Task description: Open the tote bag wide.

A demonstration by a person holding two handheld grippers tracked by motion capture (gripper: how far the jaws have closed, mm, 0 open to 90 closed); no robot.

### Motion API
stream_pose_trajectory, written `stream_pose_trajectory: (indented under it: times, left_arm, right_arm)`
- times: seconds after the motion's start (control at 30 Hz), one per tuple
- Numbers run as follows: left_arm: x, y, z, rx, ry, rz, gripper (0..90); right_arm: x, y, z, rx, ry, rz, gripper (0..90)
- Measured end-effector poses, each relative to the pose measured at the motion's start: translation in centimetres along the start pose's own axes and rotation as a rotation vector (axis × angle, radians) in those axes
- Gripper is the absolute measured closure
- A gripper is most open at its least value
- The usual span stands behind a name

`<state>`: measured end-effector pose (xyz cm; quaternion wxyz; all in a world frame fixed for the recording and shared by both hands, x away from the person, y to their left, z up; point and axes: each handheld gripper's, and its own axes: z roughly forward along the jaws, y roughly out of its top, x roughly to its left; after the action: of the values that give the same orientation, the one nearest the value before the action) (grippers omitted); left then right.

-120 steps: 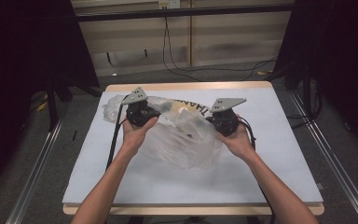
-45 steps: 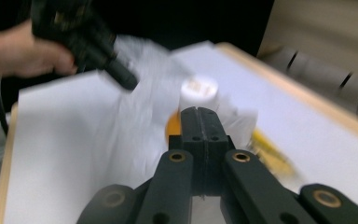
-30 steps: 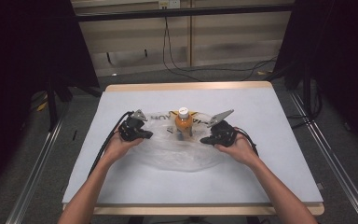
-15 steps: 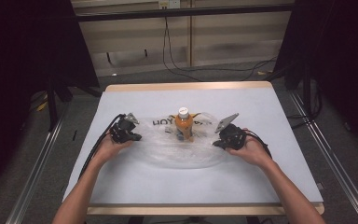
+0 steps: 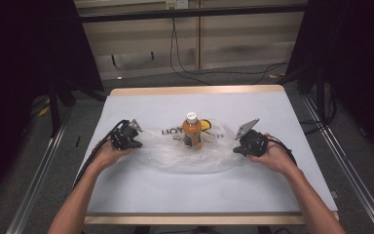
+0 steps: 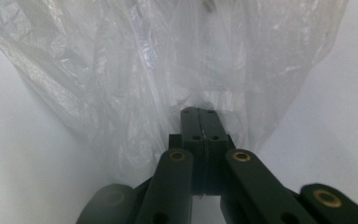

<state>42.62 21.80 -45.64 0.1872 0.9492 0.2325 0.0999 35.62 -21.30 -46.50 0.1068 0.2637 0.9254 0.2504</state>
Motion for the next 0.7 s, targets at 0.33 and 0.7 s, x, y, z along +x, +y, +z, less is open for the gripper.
stream_pose_trajectory:
  times: [0.33,0.7]
  left_arm:
    - [-0.5,-0.1,-0.1,0.015,0.022,0.028,90.0]
    - [-0.9,-0.3,-1.2,-0.134,-0.024,-0.029,90.0]
  right_arm:
    - [0.0,-0.7,-0.2,-0.021,0.0,0.009,90.0]
    - [0.0,-0.2,-1.1,-0.108,0.031,0.048,90.0]
